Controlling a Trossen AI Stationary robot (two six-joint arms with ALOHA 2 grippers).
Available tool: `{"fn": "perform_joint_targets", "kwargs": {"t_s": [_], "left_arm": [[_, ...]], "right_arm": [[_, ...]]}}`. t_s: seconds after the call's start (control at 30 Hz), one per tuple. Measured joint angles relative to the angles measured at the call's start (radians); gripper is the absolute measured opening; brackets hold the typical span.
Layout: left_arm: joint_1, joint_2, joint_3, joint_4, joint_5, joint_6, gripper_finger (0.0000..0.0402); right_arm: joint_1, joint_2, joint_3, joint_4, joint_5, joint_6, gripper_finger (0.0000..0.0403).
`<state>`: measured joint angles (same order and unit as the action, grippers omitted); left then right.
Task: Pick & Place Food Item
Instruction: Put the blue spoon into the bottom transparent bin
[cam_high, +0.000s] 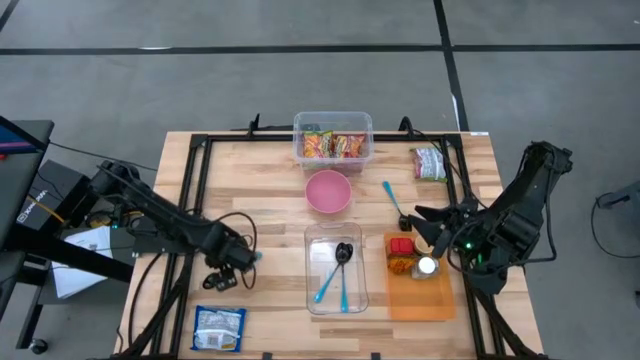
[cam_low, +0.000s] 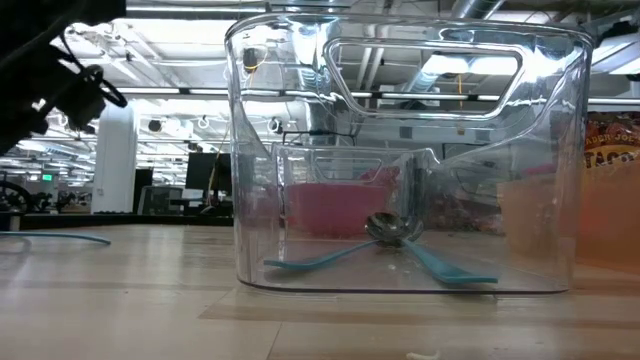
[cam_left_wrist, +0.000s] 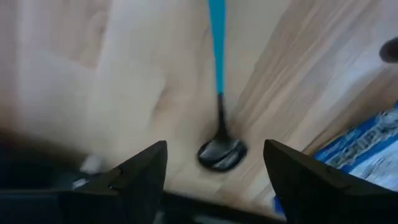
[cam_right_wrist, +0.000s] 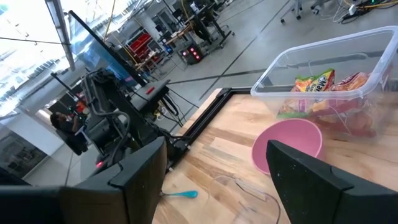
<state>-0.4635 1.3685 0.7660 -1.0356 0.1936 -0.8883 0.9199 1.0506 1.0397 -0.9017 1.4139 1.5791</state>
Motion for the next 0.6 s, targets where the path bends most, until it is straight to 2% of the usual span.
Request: {"fn": "perform_joint_targets", "kwargs": {"t_s": [0.27, 0.47, 0.6], "left_arm": [[-0.028, 0.000, -0.082, 0.198, 0.020, -0.123, 0.0224], [-0.035, 0.000, -0.157, 0.254, 0.017, -0.226, 0.0197], [-0.035, 0.000, -0.192, 0.292, 0.015, -0.294, 0.0165]], "right_arm": [[0.000, 0.001, 0.000, -0.001, 0.000, -0.005, 0.0267], [0.000, 0.001, 0.000, -0.002, -0.003, -0.008, 0.0267], [0.001, 0.001, 0.000, -0.002, -0.003, -0.008, 0.0267]]}}
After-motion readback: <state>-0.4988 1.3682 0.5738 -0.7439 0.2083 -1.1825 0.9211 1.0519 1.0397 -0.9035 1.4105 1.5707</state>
